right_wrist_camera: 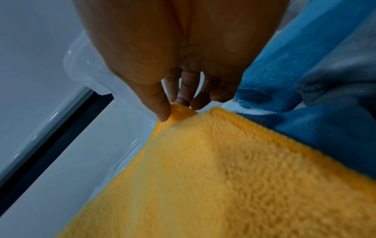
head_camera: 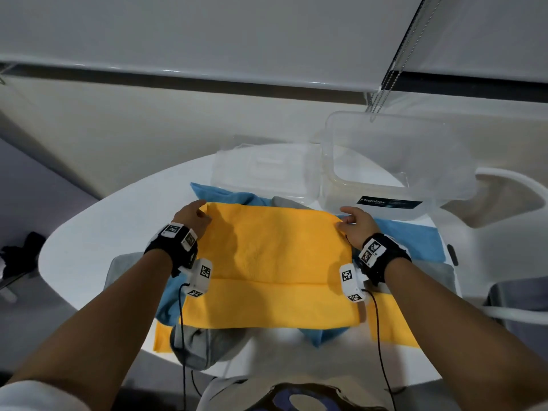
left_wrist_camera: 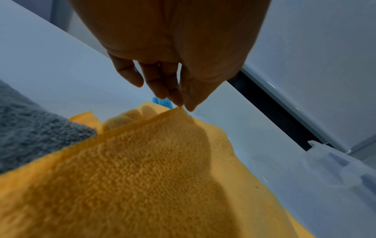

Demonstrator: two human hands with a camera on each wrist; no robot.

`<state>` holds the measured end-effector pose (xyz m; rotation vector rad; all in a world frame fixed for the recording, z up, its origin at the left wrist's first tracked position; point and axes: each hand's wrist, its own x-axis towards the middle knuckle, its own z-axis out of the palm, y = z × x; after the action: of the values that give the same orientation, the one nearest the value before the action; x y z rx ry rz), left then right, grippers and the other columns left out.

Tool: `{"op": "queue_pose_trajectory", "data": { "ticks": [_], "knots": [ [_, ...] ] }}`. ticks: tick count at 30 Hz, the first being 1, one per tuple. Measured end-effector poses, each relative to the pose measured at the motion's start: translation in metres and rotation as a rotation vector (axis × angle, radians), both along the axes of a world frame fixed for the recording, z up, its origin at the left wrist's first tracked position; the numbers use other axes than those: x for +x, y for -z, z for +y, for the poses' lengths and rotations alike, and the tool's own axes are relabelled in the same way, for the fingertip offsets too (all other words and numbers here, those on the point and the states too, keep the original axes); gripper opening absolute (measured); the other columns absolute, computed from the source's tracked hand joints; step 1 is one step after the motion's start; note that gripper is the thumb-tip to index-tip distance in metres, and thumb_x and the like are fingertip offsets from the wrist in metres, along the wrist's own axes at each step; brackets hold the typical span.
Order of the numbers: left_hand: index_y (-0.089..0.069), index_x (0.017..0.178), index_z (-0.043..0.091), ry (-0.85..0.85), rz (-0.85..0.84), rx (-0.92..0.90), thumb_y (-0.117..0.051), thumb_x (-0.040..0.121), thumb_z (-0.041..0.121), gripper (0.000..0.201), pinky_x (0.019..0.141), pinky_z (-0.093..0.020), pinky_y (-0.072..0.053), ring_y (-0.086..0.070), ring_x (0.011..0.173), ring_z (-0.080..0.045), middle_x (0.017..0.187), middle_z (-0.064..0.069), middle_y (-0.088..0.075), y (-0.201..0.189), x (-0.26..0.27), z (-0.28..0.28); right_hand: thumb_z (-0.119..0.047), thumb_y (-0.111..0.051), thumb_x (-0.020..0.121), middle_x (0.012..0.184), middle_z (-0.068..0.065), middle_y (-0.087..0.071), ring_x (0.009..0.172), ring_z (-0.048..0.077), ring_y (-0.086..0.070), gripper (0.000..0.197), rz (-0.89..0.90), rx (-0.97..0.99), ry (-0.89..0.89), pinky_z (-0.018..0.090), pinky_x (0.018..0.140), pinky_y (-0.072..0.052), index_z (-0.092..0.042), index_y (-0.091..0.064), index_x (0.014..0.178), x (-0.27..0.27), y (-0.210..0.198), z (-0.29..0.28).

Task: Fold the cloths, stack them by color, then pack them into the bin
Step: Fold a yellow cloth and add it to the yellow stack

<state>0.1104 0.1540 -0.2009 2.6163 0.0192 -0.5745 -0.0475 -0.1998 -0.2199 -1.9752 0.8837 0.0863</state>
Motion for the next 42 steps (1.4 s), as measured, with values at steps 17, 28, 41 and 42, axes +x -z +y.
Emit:
{"op": "queue_pose_trajectory", "data": {
  "ticks": [17,28,41,42],
  "knots": [
    [-0.066,0.077,0.021,0.080,-0.314,-0.230,-0.059,0.085,0.003,0.021,0.080,-0.030,-0.043,-0.057,0.085,-0.018,0.098,-0.001,-0.060,-0.031,-0.028,0.015,-0.011,-0.066,0.087,0.109,0.004,-0.060,0.091,0.017,-0.060,0.021,-0.132,-0.079,-0.106,0.029,0.080,-0.049,-0.031,-0.068,0.080,-0.053,-0.012,-0.006],
    [-0.060,0.069,0.031,0.136,-0.391,-0.463,-0.064,0.082,-0.008,0.041,0.074,-0.016,-0.047,-0.059,0.081,-0.016,0.096,-0.001,-0.061,-0.026,-0.084,0.073,0.005,-0.062,0.089,0.075,0.015,-0.062,0.056,0.014,-0.060,0.016,-0.222,0.230,-0.027,0.025,0.049,-0.047,-0.010,-0.069,0.088,-0.096,-0.028,0.005],
    [-0.074,0.091,0.027,0.108,-0.090,-0.249,-0.068,0.086,0.020,0.011,0.076,-0.023,-0.046,-0.062,0.088,-0.010,0.102,0.006,-0.070,0.002,-0.118,0.085,-0.015,-0.062,0.094,0.109,-0.002,-0.068,0.102,0.017,-0.063,0.021,0.039,0.048,-0.217,0.035,0.093,-0.050,-0.035,-0.070,0.094,-0.128,0.011,0.020],
    [-0.074,0.093,0.027,0.136,-0.099,-0.224,-0.068,0.087,0.022,0.011,0.079,-0.024,-0.047,-0.061,0.089,-0.010,0.104,0.007,-0.069,0.004,-0.119,0.085,-0.015,-0.062,0.093,0.113,-0.002,-0.066,0.106,0.017,-0.061,0.021,0.046,0.039,-0.232,0.036,0.097,-0.048,-0.035,-0.069,0.097,-0.129,0.011,0.021]
  ]
}}
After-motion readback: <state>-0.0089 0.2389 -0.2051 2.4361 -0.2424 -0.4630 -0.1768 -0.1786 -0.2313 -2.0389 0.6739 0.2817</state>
